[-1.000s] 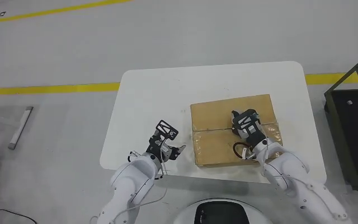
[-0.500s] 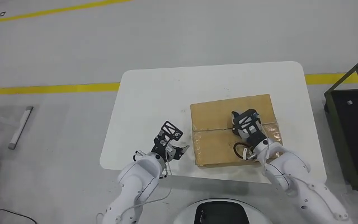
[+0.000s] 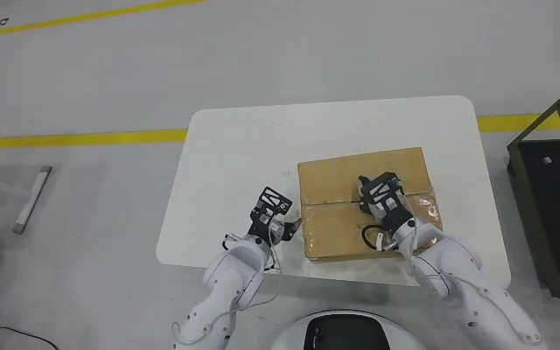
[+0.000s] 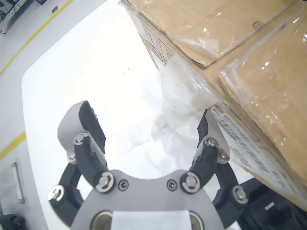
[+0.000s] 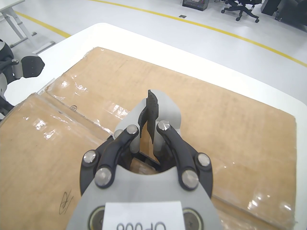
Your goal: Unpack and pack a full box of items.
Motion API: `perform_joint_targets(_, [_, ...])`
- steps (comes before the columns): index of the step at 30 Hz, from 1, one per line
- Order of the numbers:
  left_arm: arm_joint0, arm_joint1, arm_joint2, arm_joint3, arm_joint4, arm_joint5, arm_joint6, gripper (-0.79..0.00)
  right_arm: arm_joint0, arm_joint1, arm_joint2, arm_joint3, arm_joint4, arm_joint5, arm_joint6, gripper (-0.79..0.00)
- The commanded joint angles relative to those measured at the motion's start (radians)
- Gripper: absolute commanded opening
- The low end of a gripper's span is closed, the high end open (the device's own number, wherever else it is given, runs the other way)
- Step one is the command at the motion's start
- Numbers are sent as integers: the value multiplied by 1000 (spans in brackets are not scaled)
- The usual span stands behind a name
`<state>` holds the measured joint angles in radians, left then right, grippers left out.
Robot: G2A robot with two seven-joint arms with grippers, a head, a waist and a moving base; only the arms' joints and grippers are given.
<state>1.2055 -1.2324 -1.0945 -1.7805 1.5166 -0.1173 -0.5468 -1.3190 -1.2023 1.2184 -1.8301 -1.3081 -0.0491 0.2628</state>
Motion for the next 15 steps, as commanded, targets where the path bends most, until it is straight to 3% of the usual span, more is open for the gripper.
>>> perform_joint_targets(1, [-2,-3,-5,10,-17,25,27,0,0,-1,-1,2,0,-1,2,-785])
perform_joint_targets(15, [17,-12,-44,-24,-69,65,149,0,3,-10,-4,9,8,1,2,-785])
